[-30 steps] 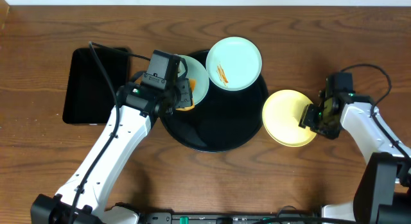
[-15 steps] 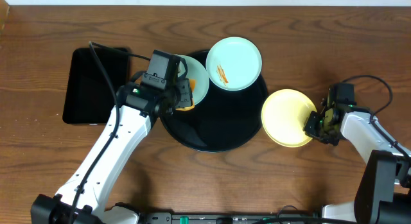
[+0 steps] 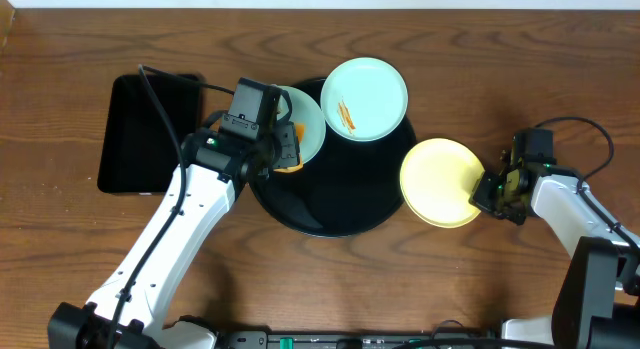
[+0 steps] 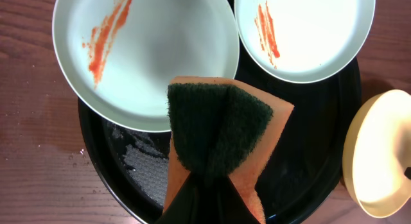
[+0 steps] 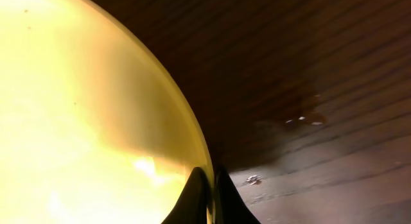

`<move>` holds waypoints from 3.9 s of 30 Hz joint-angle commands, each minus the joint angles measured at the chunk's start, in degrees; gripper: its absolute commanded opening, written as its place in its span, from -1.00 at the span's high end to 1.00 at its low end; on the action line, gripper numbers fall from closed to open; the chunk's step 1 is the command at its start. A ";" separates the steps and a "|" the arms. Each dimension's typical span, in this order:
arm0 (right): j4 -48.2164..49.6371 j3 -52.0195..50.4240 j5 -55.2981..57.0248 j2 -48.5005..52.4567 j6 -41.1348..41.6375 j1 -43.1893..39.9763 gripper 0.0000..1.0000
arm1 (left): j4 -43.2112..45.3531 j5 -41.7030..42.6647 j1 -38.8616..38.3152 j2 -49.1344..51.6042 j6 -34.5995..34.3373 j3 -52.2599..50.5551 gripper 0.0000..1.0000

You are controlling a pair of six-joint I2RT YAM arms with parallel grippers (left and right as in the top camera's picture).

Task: Clean dirty plates on tray and stack at the side
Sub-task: 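Move the yellow plate right and set it on the table, then grasp the pale green plate rim with the right gripper and pull it center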

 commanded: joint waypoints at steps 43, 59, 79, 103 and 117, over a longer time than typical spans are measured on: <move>14.19 2.49 -16.98 -1.55 0.22 -20.17 -0.23 | 1.92 -0.11 0.20 0.17 -0.28 0.50 0.85; 12.07 14.82 -14.67 -4.24 9.33 14.21 -0.19 | 1.40 -0.28 8.09 0.17 7.91 0.52 0.85; -3.56 52.11 -7.48 29.83 18.32 36.13 0.15 | -0.31 -0.31 16.00 0.17 12.66 0.52 0.86; -7.76 52.13 -7.54 41.07 19.47 41.79 0.98 | -1.31 -0.31 16.00 0.17 12.66 0.52 0.85; -24.28 52.17 0.48 35.80 10.69 40.35 0.98 | -1.18 -0.31 16.00 0.17 12.63 0.52 0.86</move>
